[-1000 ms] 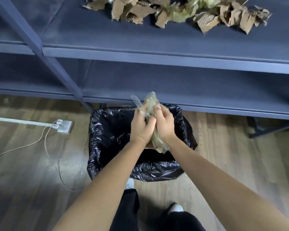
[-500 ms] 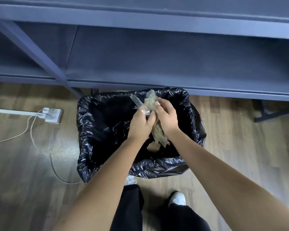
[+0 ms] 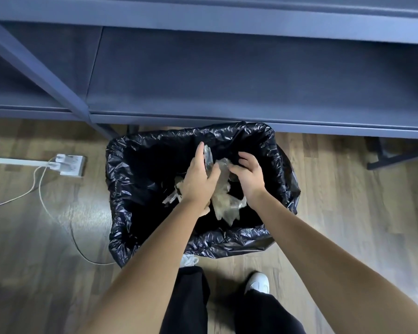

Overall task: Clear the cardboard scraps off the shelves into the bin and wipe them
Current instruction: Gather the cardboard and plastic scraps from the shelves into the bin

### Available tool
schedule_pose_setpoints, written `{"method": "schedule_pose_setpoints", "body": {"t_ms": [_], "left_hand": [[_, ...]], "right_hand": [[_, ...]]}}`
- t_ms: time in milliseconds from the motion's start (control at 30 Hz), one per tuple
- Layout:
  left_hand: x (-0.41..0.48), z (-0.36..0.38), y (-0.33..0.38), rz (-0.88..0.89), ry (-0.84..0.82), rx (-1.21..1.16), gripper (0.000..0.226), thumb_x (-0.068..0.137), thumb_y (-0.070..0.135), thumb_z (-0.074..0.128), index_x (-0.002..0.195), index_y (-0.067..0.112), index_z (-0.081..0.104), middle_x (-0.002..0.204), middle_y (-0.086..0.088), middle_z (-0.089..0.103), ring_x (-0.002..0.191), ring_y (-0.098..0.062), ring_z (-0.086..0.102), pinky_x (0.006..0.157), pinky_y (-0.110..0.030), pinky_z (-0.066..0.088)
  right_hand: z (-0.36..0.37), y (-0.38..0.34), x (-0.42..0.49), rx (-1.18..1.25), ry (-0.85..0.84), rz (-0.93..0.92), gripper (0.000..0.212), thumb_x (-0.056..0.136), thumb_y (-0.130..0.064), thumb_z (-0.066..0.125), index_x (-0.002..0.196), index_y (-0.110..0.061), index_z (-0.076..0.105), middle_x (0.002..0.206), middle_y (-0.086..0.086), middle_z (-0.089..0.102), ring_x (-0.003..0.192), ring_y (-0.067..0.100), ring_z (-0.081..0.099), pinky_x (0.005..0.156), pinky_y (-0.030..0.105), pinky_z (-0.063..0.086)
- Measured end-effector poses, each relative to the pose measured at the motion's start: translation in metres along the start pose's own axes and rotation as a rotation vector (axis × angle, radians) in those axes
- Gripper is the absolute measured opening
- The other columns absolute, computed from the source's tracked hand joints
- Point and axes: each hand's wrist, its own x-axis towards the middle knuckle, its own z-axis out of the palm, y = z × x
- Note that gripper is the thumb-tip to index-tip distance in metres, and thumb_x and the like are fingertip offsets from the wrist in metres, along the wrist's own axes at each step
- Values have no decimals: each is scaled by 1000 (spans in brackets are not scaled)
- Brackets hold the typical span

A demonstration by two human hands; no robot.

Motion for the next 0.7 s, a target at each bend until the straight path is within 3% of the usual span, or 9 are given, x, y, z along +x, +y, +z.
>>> {"method": "schedule_pose_setpoints", "body": {"t_ms": [167, 300, 367, 467, 567, 700], "left_hand": [[-2, 3, 4, 44, -49, 78, 52, 97, 28, 39, 146, 18, 23, 149, -6, 33, 138, -21, 31, 111, -35, 28], [-7, -4, 23, 80, -51, 131, 48, 97, 25, 41, 142, 14, 32, 147, -5, 36, 136, -21, 33, 111, -34, 29], [-12, -12, 41, 111, -46, 150, 46, 97, 25, 41, 140, 13, 35, 145, -5, 39, 134, -21, 36, 109, -33, 31], [-20, -28, 77, 178, -1, 172, 38, 96, 21, 42, 132, 10, 45, 136, -7, 49, 126, -23, 45, 104, -34, 37], [-31, -43, 122, 239, 77, 168, 26, 95, 16, 42, 113, 5, 57, 113, -11, 63, 104, -28, 58, 88, -37, 46], [-50, -62, 179, 268, 222, 158, 26, 94, 19, 39, 99, 4, 60, 95, -14, 68, 88, -34, 61, 74, -37, 46]], "right_hand": [[-3, 2, -1, -30, 22, 8, 46, 86, -10, 59, 130, -15, 48, 133, 6, 49, 115, 17, 48, 92, 24, 35], [-8, -10, -9, -62, 19, -8, 43, 86, -14, 60, 128, -16, 50, 129, 4, 50, 119, 17, 48, 97, 27, 37], [-11, -28, -18, -95, 32, -36, 35, 86, -14, 59, 121, -13, 56, 116, 3, 56, 109, 18, 52, 92, 27, 39], [-16, -63, -35, -149, 47, -115, 12, 85, -9, 54, 90, -9, 64, 85, 5, 63, 84, 22, 58, 78, 30, 47], [-22, -106, -60, -187, 34, -194, 23, 84, -5, 50, 63, -12, 54, 61, 2, 53, 61, 17, 48, 57, 25, 39], [-38, -156, -93, -196, 25, -299, 25, 81, -4, 49, 56, -9, 44, 53, 2, 42, 56, 18, 37, 51, 26, 29]]}}
